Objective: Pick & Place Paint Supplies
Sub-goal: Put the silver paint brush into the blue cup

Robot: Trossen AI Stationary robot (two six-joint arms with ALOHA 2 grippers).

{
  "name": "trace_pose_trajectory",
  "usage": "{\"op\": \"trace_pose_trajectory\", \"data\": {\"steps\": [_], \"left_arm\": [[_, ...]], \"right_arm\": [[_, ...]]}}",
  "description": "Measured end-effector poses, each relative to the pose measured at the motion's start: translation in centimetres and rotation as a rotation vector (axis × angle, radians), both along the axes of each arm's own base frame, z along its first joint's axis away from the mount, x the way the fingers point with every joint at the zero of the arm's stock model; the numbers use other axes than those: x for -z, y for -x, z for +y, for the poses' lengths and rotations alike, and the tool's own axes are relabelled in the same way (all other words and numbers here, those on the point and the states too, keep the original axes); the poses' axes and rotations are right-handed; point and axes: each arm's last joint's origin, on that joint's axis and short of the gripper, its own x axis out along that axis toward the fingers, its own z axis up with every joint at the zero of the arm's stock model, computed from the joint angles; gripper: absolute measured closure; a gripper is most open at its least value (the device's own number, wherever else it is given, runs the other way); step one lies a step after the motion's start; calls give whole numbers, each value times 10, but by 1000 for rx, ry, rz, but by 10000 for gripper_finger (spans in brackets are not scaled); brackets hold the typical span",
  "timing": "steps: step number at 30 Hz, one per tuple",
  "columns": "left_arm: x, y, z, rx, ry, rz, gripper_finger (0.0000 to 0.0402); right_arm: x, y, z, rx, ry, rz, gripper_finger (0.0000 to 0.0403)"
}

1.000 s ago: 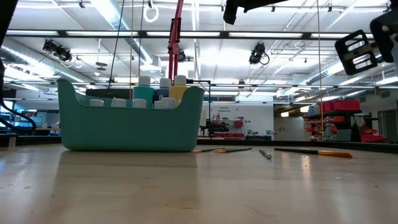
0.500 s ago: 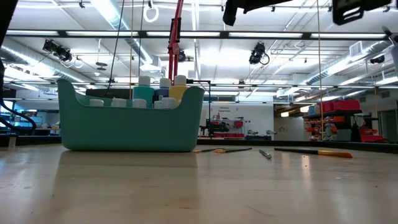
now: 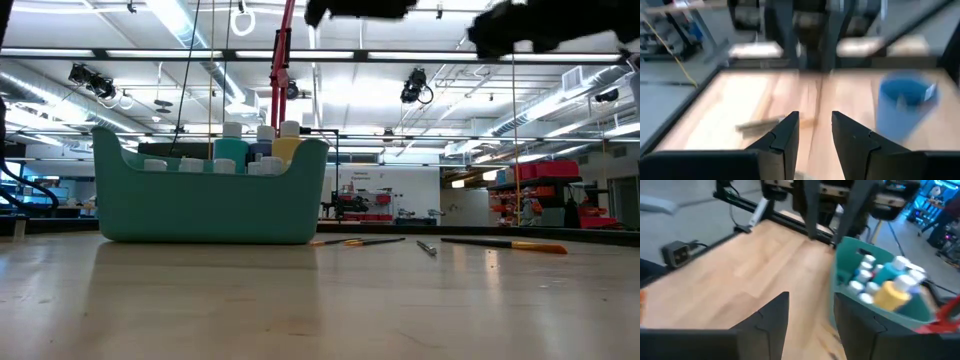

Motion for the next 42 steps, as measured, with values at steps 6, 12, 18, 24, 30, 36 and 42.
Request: {"op": "trace_pose_trajectory", "data": {"steps": [6, 12, 18, 24, 30, 36, 42], "left_arm": [[-23, 15, 6, -54, 27, -24, 281], [-24, 31, 10, -91, 60, 41, 281], [-20, 35, 10, -129, 72, 89, 281], [-24, 55, 14, -136, 31, 202, 281], [-40, 82, 24, -199, 18, 242, 281], [-48, 89, 26, -232, 51, 209, 281], [-44, 92, 25, -215, 50, 254, 281]], "right_arm": [[-14, -19, -35, -57, 88, 51, 240], [20, -45, -77, -111, 8, 168, 247], [67, -72, -95, -228, -134, 260, 264], [103, -86, -98, -250, -195, 338, 273], [128, -97, -93, -282, -208, 372, 273], [144, -101, -87, -253, -181, 436, 271], [149, -100, -82, -177, -87, 498, 264]]}}
